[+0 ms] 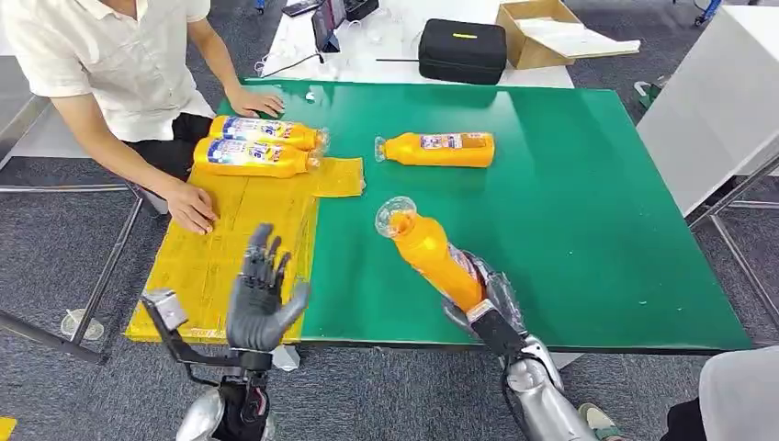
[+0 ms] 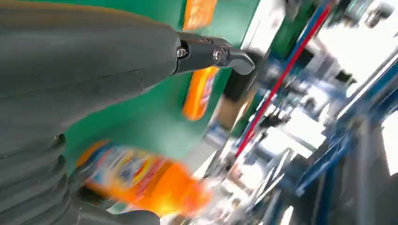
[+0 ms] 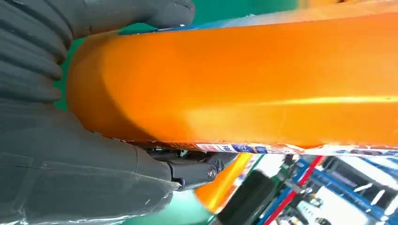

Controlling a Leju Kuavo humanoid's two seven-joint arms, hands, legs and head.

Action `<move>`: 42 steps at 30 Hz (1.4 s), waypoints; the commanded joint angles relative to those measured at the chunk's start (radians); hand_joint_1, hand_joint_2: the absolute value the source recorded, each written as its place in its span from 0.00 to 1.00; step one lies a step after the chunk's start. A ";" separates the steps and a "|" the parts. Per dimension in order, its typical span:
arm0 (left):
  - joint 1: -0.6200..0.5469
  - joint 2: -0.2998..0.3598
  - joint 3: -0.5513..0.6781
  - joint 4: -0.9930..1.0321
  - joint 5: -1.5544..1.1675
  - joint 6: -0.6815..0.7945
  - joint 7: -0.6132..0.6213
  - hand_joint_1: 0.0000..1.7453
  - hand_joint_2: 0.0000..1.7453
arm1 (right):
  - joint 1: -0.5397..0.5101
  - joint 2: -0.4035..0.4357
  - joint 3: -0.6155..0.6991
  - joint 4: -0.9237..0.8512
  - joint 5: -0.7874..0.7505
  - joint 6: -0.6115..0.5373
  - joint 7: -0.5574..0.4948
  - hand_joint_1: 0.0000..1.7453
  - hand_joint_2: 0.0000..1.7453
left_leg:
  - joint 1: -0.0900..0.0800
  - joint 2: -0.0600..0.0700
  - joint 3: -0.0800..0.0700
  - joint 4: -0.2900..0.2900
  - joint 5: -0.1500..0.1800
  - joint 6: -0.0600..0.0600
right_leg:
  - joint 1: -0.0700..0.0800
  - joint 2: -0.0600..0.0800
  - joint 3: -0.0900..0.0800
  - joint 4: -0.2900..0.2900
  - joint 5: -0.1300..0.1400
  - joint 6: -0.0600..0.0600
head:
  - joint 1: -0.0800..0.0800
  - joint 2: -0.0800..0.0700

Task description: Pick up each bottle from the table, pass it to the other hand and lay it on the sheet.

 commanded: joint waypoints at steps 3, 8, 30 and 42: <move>-0.112 0.037 -0.143 0.209 -0.160 -0.067 -0.026 0.00 1.00 | -0.136 0.071 0.166 0.033 0.071 0.108 0.008 1.00 1.00 | 0.001 0.003 0.003 0.000 -0.001 -0.002 | 0.001 0.003 0.002 0.001 -0.001 -0.003 | 0.000 0.000; -0.122 0.036 -0.148 0.217 -0.185 -0.058 -0.035 0.00 1.00 | -0.148 0.076 0.174 0.041 0.073 0.110 0.014 1.00 1.00 | 0.002 0.004 0.005 0.001 -0.002 -0.003 | 0.002 0.004 0.005 0.001 -0.001 -0.004 | 0.000 0.000; -0.180 -0.025 -0.075 0.194 0.018 -0.055 -0.003 0.00 1.00 | -0.137 0.134 0.340 0.005 0.054 0.115 0.011 1.00 1.00 | 0.002 0.000 0.002 0.001 0.000 -0.002 | 0.002 0.000 0.003 0.001 -0.001 -0.003 | 0.000 0.000; -0.179 -0.023 -0.080 0.183 0.035 -0.049 -0.011 1.00 1.00 | -0.136 0.135 0.338 0.021 0.040 0.123 0.011 1.00 1.00 | 0.002 0.000 0.003 0.001 -0.001 -0.002 | 0.002 0.000 0.004 0.001 -0.002 -0.003 | 0.001 0.000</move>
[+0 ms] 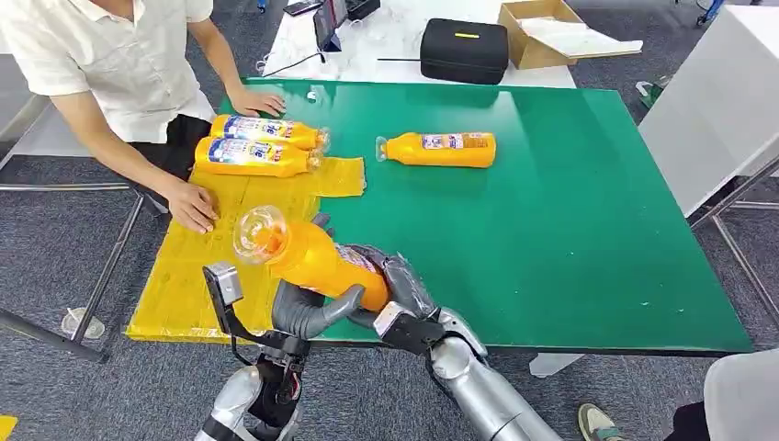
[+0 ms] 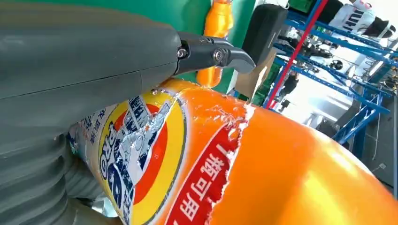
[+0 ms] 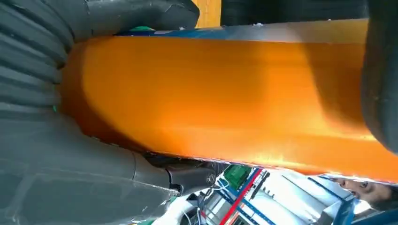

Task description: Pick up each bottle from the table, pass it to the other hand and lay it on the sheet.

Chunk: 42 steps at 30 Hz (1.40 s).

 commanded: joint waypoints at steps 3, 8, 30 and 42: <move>-0.029 0.010 0.006 -0.022 0.020 0.028 -0.025 1.00 1.00 | 0.006 0.001 0.032 0.076 -0.017 0.018 -0.007 1.00 1.00 | 0.002 0.000 0.004 0.001 -0.002 -0.001 | 0.002 0.000 0.005 0.000 -0.002 -0.003 | 0.000 0.000; -0.004 0.027 0.012 -0.074 -0.010 0.083 -0.062 1.00 1.00 | 0.041 -0.003 0.023 0.070 -0.050 0.012 -0.013 0.97 1.00 | 0.001 -0.001 0.004 0.000 -0.001 -0.001 | 0.001 -0.001 0.004 -0.001 -0.002 -0.002 | 0.000 0.000; -0.036 0.046 0.094 -0.020 -0.305 0.467 -0.007 1.00 1.00 | 0.164 0.034 0.012 -0.028 -0.022 -0.175 -0.013 0.00 0.00 | 0.001 0.000 0.004 -0.001 -0.002 -0.002 | 0.002 0.000 0.003 -0.001 -0.002 -0.003 | 0.000 0.000; -0.135 0.107 0.156 0.115 -0.682 0.608 0.069 1.00 1.00 | 0.262 -0.026 -0.046 -0.330 0.120 -0.613 -0.013 0.00 0.00 | 0.001 -0.002 0.002 0.000 -0.001 -0.001 | 0.001 -0.002 0.001 0.000 -0.002 -0.003 | 0.000 0.000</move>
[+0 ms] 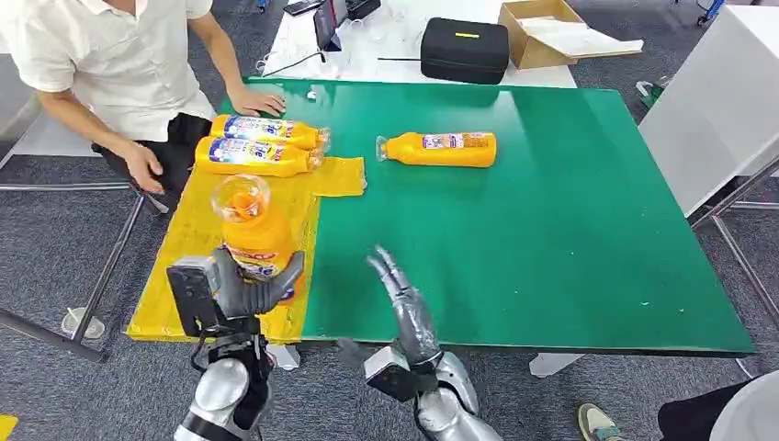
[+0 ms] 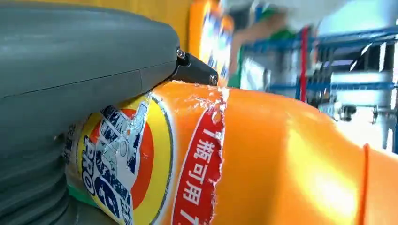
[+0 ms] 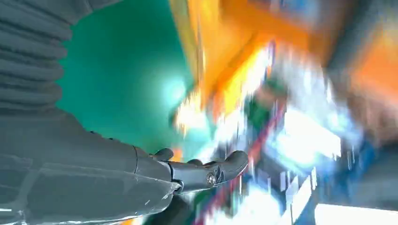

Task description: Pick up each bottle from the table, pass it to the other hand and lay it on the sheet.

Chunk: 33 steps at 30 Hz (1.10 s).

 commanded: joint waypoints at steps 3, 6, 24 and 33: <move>-0.109 0.062 0.055 0.158 -0.123 0.022 0.016 1.00 1.00 | 0.071 -0.057 -0.066 -0.232 0.093 -0.081 0.001 0.00 0.00 | 0.001 0.000 0.004 0.000 -0.001 -0.001 | 0.001 0.000 0.004 0.000 -0.001 -0.002 | 0.000 0.000; -0.162 0.102 0.017 0.243 -0.413 0.056 0.155 1.00 1.00 | 0.107 -0.035 -0.141 -0.329 0.027 -0.081 0.001 0.00 0.00 | 0.000 -0.002 0.002 0.000 -0.001 -0.001 | 0.001 -0.002 0.002 0.001 -0.001 -0.002 | 0.000 0.000; -0.557 0.186 -0.140 0.882 -0.805 -0.589 0.296 0.39 1.00 | 0.124 -0.050 -0.035 -0.246 -0.303 0.041 0.001 0.00 1.00 | 0.003 0.000 0.005 0.001 -0.001 -0.002 | 0.003 0.000 0.005 0.001 -0.001 -0.003 | 0.000 0.000; -0.574 0.179 -0.129 0.900 -0.792 -0.606 0.303 0.16 1.00 | 0.124 -0.039 -0.029 -0.233 -0.304 0.052 0.001 0.00 1.00 | 0.003 0.001 0.005 0.001 -0.001 -0.003 | 0.003 0.002 0.005 0.001 -0.001 -0.004 | 0.000 0.000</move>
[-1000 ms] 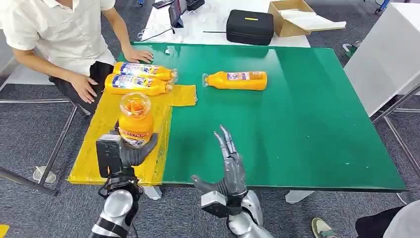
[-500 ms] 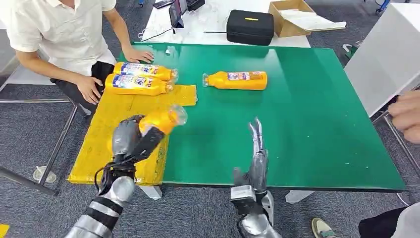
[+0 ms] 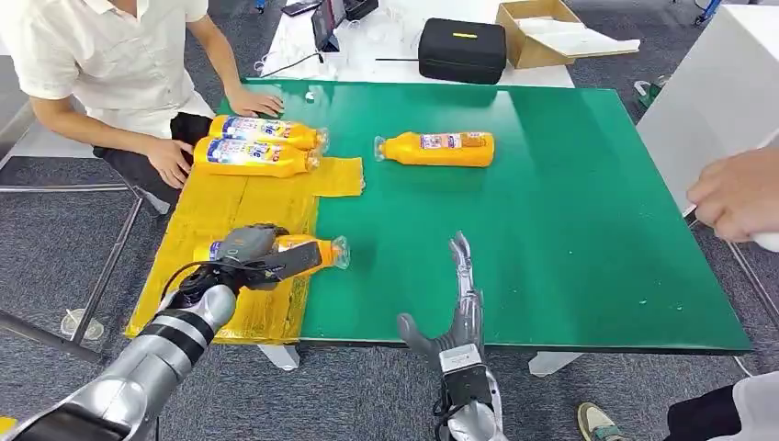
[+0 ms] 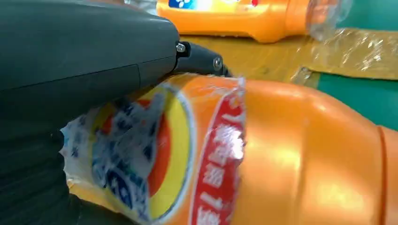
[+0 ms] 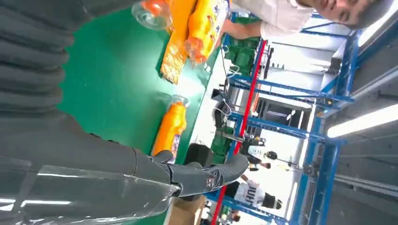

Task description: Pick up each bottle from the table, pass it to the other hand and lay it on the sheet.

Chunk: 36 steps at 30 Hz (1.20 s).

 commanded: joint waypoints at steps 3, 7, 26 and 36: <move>-0.090 -0.007 -0.015 0.160 0.033 -0.023 0.030 0.00 1.00 | -0.019 0.014 0.019 0.060 -0.004 0.007 0.002 0.00 1.00 | 0.001 0.000 0.003 0.000 -0.002 -0.001 | 0.001 0.001 0.003 0.000 -0.001 -0.002 | 0.000 0.000; -0.109 -0.052 -0.003 0.200 0.051 -0.067 0.074 0.00 1.00 | -0.024 0.015 0.016 0.080 -0.009 0.038 0.002 0.00 1.00 | 0.003 -0.003 0.004 0.004 -0.004 -0.001 | 0.003 -0.002 0.006 0.002 -0.004 -0.003 | 0.000 0.000; -0.093 -0.021 0.034 0.264 0.082 -0.129 0.156 0.00 1.00 | -0.037 0.046 -0.042 0.135 -0.022 0.112 0.002 0.00 1.00 | 0.000 0.002 0.004 -0.001 -0.001 0.000 | 0.000 0.002 0.004 -0.001 0.000 -0.001 | 0.000 0.000; 0.147 -0.111 0.087 -0.189 0.157 0.239 -0.037 0.00 1.00 | 0.011 0.025 -0.075 0.080 -0.012 0.063 0.002 0.00 1.00 | 0.001 -0.002 0.005 0.000 -0.002 0.000 | 0.001 -0.002 0.005 0.000 -0.002 -0.002 | -0.001 0.000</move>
